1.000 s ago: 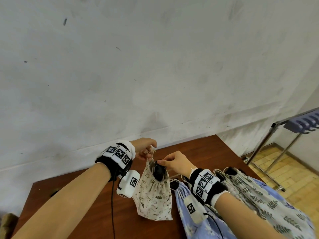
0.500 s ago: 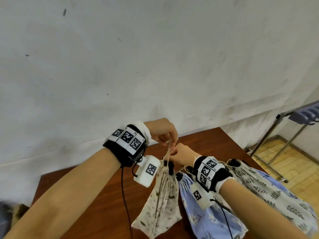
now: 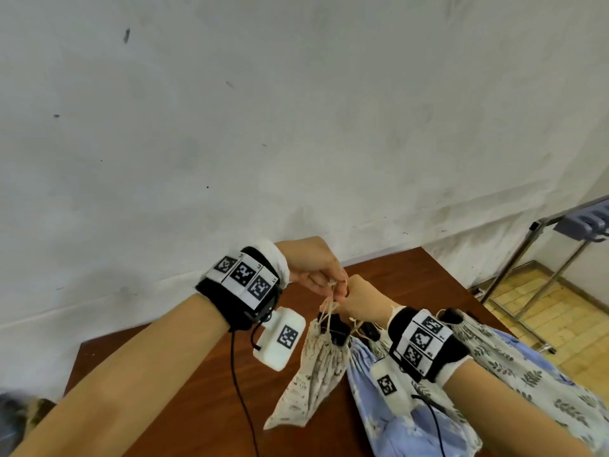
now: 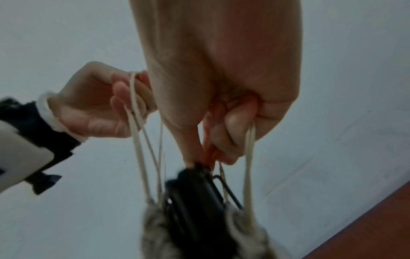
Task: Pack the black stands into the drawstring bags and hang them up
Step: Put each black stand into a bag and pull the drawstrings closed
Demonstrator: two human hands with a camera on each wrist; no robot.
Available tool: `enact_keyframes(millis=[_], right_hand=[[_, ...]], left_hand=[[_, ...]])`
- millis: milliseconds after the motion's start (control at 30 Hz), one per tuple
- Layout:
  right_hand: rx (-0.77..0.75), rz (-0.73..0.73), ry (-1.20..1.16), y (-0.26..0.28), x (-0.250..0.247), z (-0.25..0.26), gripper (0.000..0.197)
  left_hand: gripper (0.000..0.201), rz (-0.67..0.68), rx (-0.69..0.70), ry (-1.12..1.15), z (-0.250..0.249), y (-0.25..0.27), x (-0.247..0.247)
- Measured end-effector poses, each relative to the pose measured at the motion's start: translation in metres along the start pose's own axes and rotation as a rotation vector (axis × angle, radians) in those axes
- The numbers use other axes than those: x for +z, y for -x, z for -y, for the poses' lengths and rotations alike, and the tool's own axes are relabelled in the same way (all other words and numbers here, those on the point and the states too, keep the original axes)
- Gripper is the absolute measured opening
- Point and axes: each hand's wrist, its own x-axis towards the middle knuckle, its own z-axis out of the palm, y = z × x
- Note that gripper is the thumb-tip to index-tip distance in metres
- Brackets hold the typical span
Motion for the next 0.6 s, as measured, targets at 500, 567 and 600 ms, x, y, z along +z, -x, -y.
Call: enact_keyframes(millis=[500, 567, 600], right_hand=[[-0.104, 0.101, -1.074, 0.024, -0.026, 0.019, 0.043], [-0.116, 0.032, -1.160, 0.024, -0.026, 0.023, 0.044], [-0.116, -0.002, -1.168, 0.024, -0.026, 0.024, 0.046]], left_hand=[[0.024, -0.125, -0.013, -0.106, -0.030, -0.017, -0.004], [0.012, -0.134, 0.005, -0.106, -0.034, -0.022, -0.006], [0.007, -0.135, 0.012, -0.095, -0.035, -0.024, -0.008]])
